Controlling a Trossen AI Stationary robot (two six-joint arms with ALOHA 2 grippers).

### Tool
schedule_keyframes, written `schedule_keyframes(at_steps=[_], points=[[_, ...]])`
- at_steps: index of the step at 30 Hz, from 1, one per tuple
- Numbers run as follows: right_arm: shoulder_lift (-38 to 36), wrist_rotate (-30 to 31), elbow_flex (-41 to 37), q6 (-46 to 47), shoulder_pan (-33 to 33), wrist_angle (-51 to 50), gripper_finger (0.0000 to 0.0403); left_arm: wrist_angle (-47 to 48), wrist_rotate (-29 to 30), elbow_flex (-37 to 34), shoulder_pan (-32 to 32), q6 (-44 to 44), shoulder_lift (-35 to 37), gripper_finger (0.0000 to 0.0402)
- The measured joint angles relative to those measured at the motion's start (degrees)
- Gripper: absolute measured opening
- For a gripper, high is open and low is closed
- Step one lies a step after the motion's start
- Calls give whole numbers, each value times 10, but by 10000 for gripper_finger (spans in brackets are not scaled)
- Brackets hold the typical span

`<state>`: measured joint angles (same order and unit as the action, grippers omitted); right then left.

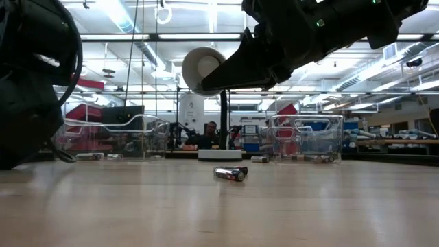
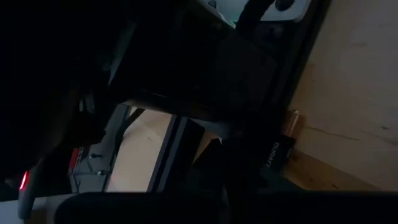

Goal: Sort batteries
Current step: Put the black battery in the transparent bin

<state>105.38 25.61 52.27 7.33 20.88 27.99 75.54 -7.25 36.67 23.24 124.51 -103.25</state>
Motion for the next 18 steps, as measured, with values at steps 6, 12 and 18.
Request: schedule_keyframes(at_steps=[6, 12, 18], points=[[0, -4, 0, 0, 1, -2, 0, 10, 18, 19, 0, 2, -8, 14], [0, -4, 0, 0, 2, -2, 0, 6, 30, 31, 0, 10, -9, 14], [0, -4, 0, 2, 3, -2, 0, 4, 36, 47, 1, -12, -10, 14]])
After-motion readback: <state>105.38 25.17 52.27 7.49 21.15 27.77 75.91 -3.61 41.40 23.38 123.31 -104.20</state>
